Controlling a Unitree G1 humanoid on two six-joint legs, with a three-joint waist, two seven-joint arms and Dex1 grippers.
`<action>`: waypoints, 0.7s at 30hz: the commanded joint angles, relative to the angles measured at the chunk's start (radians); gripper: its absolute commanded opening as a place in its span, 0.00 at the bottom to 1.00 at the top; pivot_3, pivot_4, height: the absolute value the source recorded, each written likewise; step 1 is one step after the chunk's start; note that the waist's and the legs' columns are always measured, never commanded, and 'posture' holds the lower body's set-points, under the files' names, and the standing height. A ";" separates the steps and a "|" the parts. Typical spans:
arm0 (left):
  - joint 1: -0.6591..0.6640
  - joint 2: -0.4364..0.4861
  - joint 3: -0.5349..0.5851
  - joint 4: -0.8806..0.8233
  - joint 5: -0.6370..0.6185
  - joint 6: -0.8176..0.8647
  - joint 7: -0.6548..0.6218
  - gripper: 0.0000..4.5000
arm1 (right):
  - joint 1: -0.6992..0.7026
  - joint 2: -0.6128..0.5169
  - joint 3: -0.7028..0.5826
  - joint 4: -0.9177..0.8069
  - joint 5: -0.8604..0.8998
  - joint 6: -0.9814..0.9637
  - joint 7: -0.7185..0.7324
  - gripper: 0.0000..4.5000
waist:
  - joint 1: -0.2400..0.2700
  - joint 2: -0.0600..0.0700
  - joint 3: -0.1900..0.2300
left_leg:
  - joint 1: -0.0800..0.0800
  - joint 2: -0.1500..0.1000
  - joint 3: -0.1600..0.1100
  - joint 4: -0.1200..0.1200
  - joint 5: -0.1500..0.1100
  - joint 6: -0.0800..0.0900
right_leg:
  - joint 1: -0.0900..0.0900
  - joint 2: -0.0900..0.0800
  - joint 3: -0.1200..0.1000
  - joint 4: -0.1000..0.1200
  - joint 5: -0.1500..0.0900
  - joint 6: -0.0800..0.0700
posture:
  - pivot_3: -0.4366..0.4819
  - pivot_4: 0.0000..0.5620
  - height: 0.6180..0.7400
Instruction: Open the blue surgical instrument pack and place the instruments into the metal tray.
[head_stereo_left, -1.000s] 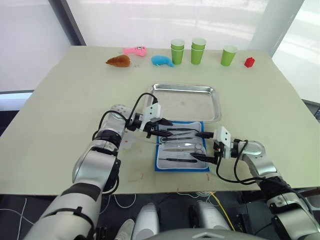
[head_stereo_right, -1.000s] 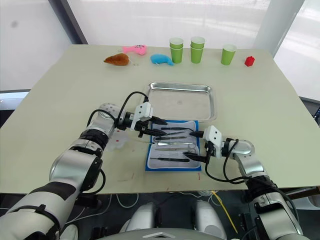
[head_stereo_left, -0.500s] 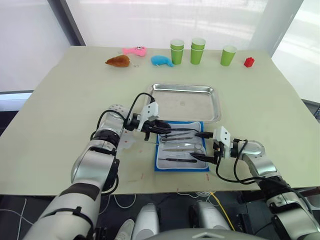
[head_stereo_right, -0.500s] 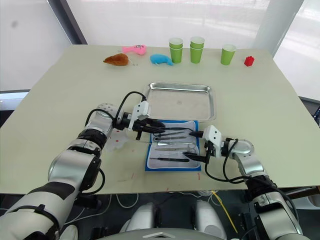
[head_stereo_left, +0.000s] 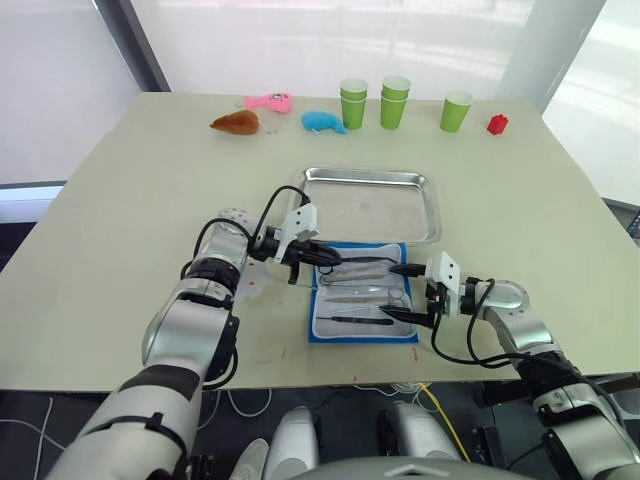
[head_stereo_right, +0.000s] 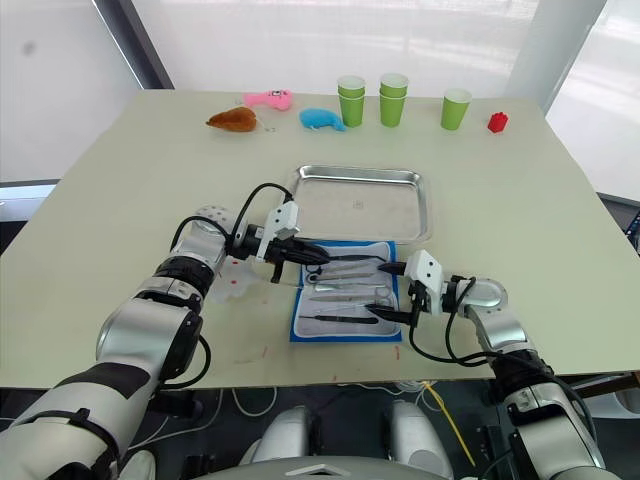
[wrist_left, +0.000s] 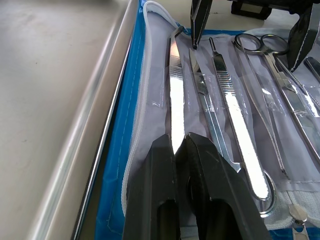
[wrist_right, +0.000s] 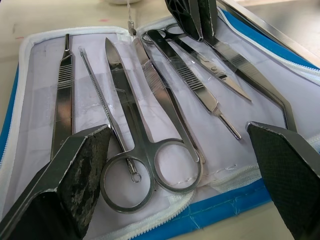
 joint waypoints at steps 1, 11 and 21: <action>-0.019 0.009 0.005 -0.024 0.004 0.012 -0.014 0.01 | 0.063 -0.014 0.109 0.109 -0.110 0.142 -0.001 1.00 | -0.002 0.000 0.000 | 0.000 0.000 0.000 0.000 0.000 0.000 | 0.000 0.000 0.000 0.000 0.000 0.000 | 0.48 0.27 1.00; -0.047 0.017 0.012 -0.054 -0.001 0.048 -0.041 0.01 | 0.053 -0.018 0.129 0.103 -0.119 0.186 -0.005 1.00 | -0.005 0.000 0.000 | 0.000 0.000 0.000 -0.001 0.000 0.000 | 0.000 0.000 0.000 0.000 0.000 0.000 | 0.48 0.27 1.00; -0.040 0.041 0.014 -0.079 -0.004 0.067 -0.065 0.01 | 0.052 -0.023 0.144 0.090 -0.129 0.244 -0.002 1.00 | -0.008 0.000 0.000 | 0.001 0.000 0.000 -0.002 0.000 0.000 | 0.000 0.000 0.000 0.000 -0.001 -0.001 | 0.48 0.27 1.00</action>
